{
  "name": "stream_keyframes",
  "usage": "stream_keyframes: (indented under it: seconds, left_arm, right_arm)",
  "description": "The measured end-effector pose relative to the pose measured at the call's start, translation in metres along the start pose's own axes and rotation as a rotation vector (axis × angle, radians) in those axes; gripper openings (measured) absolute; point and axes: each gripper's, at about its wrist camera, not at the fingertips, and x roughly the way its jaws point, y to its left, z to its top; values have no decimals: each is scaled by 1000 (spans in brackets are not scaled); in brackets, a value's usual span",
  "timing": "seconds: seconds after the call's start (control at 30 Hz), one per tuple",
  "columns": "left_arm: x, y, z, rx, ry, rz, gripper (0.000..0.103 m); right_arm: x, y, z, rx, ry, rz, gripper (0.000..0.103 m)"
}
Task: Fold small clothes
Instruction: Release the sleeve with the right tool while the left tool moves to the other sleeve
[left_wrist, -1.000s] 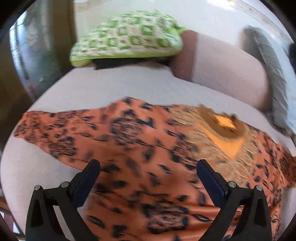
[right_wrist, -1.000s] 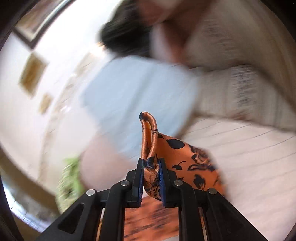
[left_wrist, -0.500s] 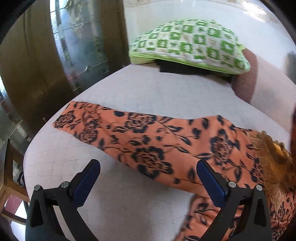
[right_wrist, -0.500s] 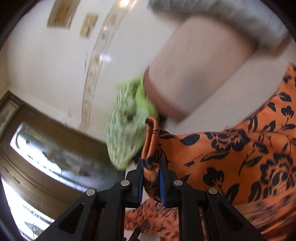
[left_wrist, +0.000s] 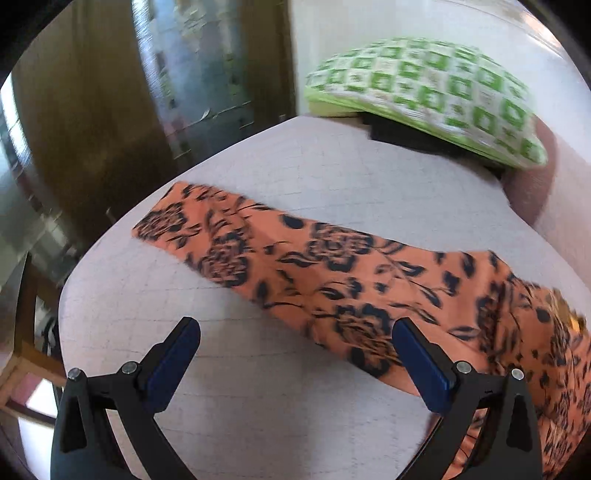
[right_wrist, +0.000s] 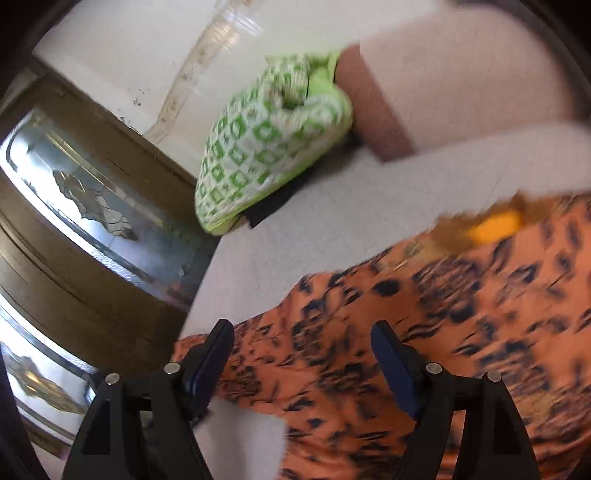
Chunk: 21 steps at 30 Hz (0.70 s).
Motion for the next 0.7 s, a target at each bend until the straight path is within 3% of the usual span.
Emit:
stream_keyframes:
  seconds: [0.13,0.17,0.27,0.33,0.43,0.5,0.6,0.7]
  left_arm:
    - [12,37,10,-127,37,24,103]
    - [15,46,11,-153,47,35,103]
    - [28,74,16,-227,88,71,103]
    - [37,96,18,-285,114,81,103]
    - [49,130,21,-382,141,81,103]
    - [57,151,22,-438,156,81,103]
    - [65,174,24,-503,164,67,103]
    - [78,193,28,-568,180,-38,103]
  right_arm:
    - [-15,-38,12,28,-45,-126,76]
    - [-14,-44,11,36,-37,-149,69]
    - [11,-69,5,18,27,-233,58]
    - [43,-87,-7,-5,141,-310,49]
    - [51,-79,-17,-159,129,-372,46]
    - [47,-75,-16,-160,154,-363,46]
    - [23,-74,-21,-157,128,-264,46]
    - [-2,-74,-40,-222,109,-261,46]
